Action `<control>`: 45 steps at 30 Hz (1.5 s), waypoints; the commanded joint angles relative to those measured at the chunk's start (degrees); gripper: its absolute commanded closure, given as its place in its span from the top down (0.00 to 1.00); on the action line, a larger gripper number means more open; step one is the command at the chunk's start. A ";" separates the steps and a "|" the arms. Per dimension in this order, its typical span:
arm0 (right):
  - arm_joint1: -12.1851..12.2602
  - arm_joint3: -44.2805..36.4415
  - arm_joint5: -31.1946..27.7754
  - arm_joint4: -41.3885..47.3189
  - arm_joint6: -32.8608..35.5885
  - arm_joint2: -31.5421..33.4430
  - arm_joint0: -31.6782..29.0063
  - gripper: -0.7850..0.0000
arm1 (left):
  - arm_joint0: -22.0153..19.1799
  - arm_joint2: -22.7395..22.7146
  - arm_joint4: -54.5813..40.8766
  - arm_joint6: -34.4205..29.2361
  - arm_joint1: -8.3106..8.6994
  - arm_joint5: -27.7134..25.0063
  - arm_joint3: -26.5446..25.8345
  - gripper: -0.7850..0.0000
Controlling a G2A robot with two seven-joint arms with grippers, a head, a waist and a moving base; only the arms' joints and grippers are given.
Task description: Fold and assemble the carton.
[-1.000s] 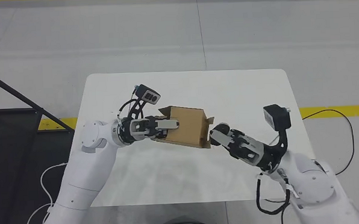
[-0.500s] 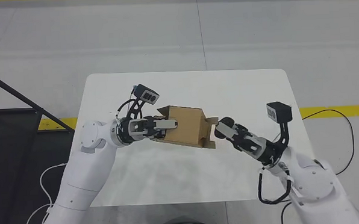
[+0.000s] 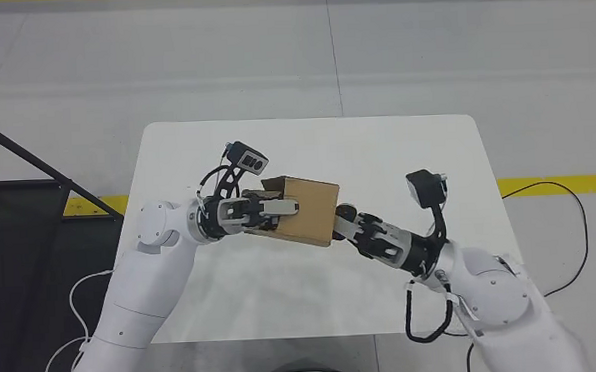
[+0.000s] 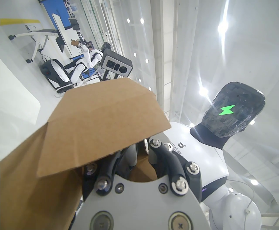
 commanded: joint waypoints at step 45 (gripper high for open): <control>0.24 -0.92 -6.92 4.24 0.22 4.54 -3.58 0.00 | -0.31 0.27 0.55 0.11 0.38 0.52 0.23 0.00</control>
